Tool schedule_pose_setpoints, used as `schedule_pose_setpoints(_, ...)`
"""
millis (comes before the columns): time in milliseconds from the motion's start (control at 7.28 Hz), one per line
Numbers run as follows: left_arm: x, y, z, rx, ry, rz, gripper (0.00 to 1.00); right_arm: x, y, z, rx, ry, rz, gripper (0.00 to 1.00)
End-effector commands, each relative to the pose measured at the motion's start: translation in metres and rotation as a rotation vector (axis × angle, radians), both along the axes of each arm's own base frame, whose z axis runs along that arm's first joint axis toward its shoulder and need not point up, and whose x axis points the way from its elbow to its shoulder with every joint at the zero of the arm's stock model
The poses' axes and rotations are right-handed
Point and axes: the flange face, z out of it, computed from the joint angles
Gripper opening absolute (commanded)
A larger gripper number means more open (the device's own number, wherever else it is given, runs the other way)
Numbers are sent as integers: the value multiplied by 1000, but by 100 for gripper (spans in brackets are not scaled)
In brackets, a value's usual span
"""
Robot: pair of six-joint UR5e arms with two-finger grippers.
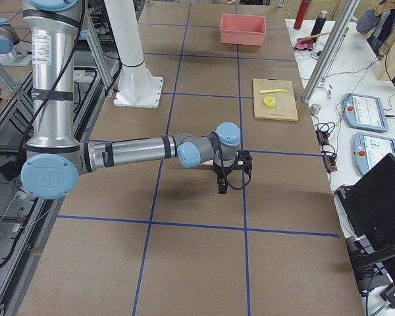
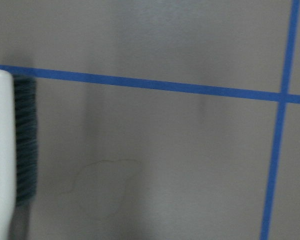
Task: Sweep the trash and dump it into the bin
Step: 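Set the brush down on the table with the right gripper and withdraw, then tip the dustpan over the pink bin with the left gripper to empty it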
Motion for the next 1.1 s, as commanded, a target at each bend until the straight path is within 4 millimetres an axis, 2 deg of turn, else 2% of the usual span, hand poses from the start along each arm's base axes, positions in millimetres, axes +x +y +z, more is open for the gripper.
schedule_pose_setpoints(0, -16, 5, 16, -91, -5, 28, 0, 91, 51, 49, 19, 31, 38, 100)
schedule_pose_setpoints(137, -30, 11, 26, -149, 2, 43, 0, 102, 60, 58, 13, 36, 45, 100)
schedule_pose_setpoints(412, -34, 9, 31, -219, 5, 49, 0, 107, 54, 55, 2, 31, 67, 100)
schedule_pose_setpoints(549, -35, 1, 38, -262, 10, 52, 0, 121, 55, 43, 4, 14, 105, 100)
schedule_pose_setpoints(687, -37, -14, 30, -268, -30, 60, 0, 127, 60, 19, -30, 16, 117, 100)
schedule_pose_setpoints(824, -37, -28, 31, -273, -92, 71, 0, 128, 63, -2, -60, 33, 112, 100)
schedule_pose_setpoints(961, -36, -45, 29, -263, -144, 85, 0, 129, 65, 5, -69, 54, 111, 100)
